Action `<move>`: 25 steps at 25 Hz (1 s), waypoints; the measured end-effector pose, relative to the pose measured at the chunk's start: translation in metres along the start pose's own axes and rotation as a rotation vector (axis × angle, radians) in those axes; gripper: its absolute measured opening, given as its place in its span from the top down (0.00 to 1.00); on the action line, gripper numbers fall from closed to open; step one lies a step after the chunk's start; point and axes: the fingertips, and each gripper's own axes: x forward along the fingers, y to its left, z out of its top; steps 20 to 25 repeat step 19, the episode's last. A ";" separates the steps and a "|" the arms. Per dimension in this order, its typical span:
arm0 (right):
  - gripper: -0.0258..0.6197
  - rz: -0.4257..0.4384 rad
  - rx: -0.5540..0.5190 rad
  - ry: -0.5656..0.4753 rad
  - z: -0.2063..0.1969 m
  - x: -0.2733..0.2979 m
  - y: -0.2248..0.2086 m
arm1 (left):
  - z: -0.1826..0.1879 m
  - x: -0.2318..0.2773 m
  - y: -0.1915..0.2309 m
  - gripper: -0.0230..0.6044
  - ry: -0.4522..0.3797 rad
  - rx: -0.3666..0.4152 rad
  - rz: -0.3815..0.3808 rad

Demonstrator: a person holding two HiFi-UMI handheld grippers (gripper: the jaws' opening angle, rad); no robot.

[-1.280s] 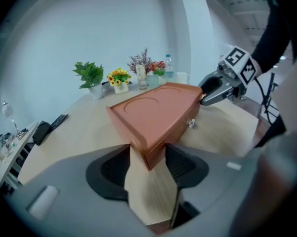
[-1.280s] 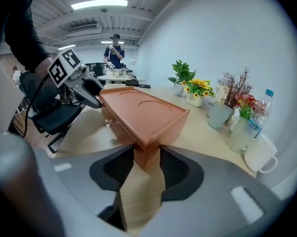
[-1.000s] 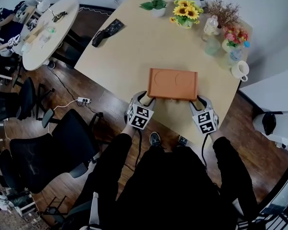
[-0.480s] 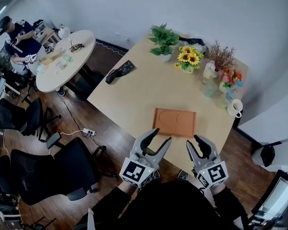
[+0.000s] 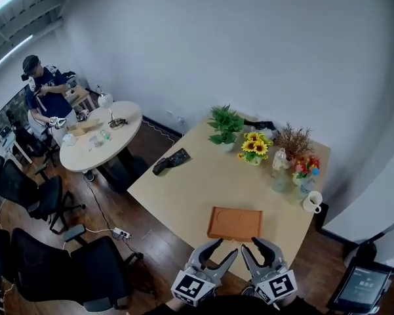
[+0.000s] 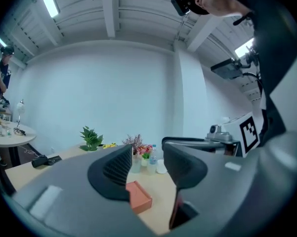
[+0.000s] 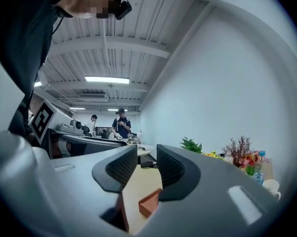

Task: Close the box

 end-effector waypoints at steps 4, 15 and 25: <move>0.77 -0.002 -0.004 -0.012 0.008 -0.003 0.004 | 0.004 -0.005 0.003 0.67 -0.008 -0.004 0.019; 0.77 -0.001 0.035 -0.004 0.001 -0.006 0.003 | -0.012 -0.002 -0.002 0.67 0.040 -0.020 -0.008; 0.77 0.006 0.062 0.000 -0.004 -0.001 -0.003 | -0.020 0.005 0.002 0.67 0.060 -0.036 -0.012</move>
